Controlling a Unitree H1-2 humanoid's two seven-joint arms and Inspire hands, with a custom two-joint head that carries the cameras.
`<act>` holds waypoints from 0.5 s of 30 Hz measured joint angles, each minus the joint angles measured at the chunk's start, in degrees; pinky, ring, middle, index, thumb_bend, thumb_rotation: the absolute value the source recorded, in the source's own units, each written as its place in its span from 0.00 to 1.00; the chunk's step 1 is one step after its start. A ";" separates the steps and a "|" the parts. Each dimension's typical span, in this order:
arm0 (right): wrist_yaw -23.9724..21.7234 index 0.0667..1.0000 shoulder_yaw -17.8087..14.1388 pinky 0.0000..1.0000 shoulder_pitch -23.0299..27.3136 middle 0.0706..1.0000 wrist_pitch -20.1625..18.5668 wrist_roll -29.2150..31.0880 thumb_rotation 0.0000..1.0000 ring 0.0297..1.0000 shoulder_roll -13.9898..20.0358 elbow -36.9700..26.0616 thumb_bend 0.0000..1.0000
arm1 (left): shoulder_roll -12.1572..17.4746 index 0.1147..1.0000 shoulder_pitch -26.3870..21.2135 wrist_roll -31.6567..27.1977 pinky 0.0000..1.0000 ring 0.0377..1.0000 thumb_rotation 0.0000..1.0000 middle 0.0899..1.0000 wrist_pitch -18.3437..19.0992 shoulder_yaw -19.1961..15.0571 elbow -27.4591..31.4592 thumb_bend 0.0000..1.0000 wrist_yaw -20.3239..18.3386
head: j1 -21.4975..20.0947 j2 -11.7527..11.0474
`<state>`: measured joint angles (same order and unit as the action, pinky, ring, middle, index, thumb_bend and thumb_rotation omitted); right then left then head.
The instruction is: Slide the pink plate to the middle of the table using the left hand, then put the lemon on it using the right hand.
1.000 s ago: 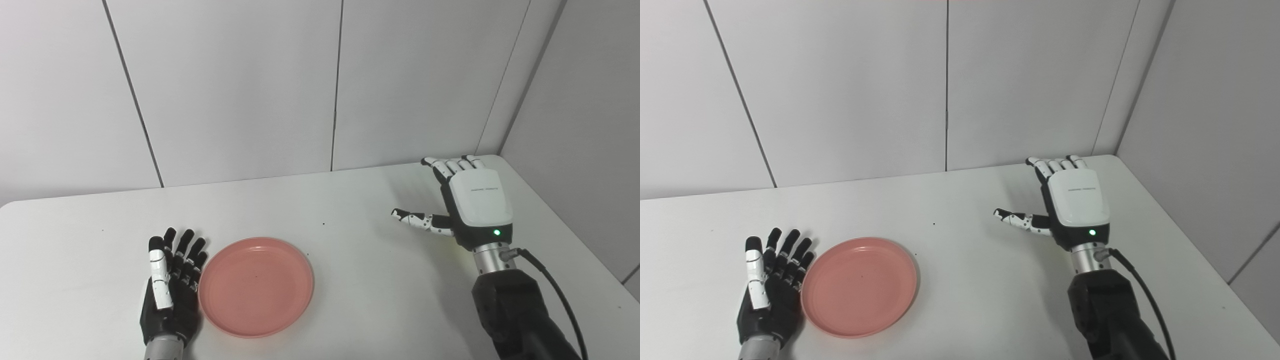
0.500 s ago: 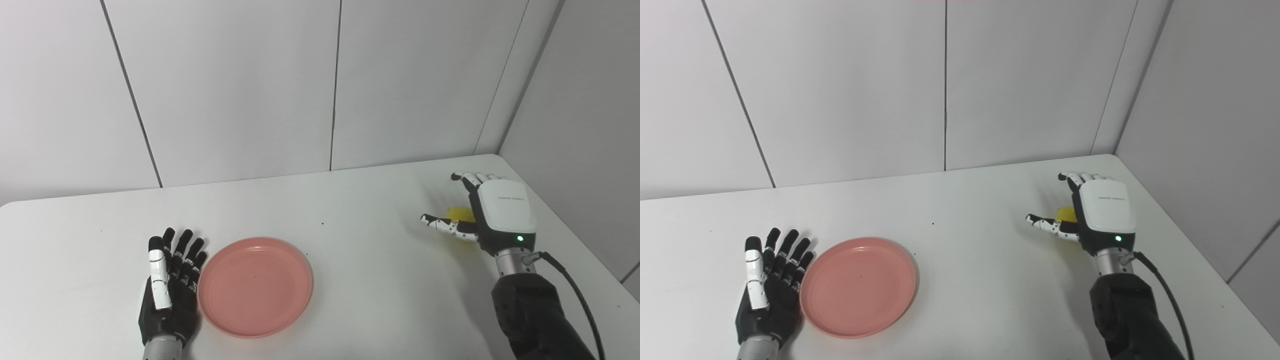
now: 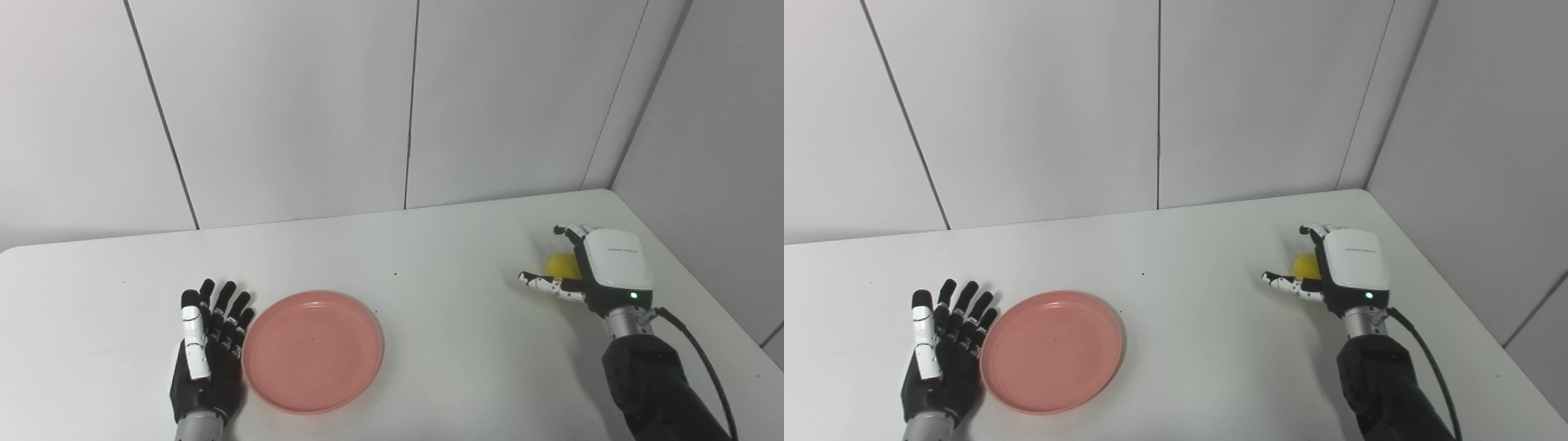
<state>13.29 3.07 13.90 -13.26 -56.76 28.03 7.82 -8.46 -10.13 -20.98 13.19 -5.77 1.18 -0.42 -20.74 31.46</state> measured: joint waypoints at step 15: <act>-0.15 0.69 2.34 0.63 1.64 0.73 -0.03 1.91 0.76 0.73 0.07 6.14 0.79 | 0.00 1.00 0.09 0.03 0.95 0.92 0.86 0.96 0.00 0.22 0.08 0.71 -0.05 | 0.62 0.26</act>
<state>13.14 5.41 15.53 -13.28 -54.85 28.10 13.95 -8.46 -10.04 -20.95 13.19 -5.55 1.26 -0.48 -20.13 31.73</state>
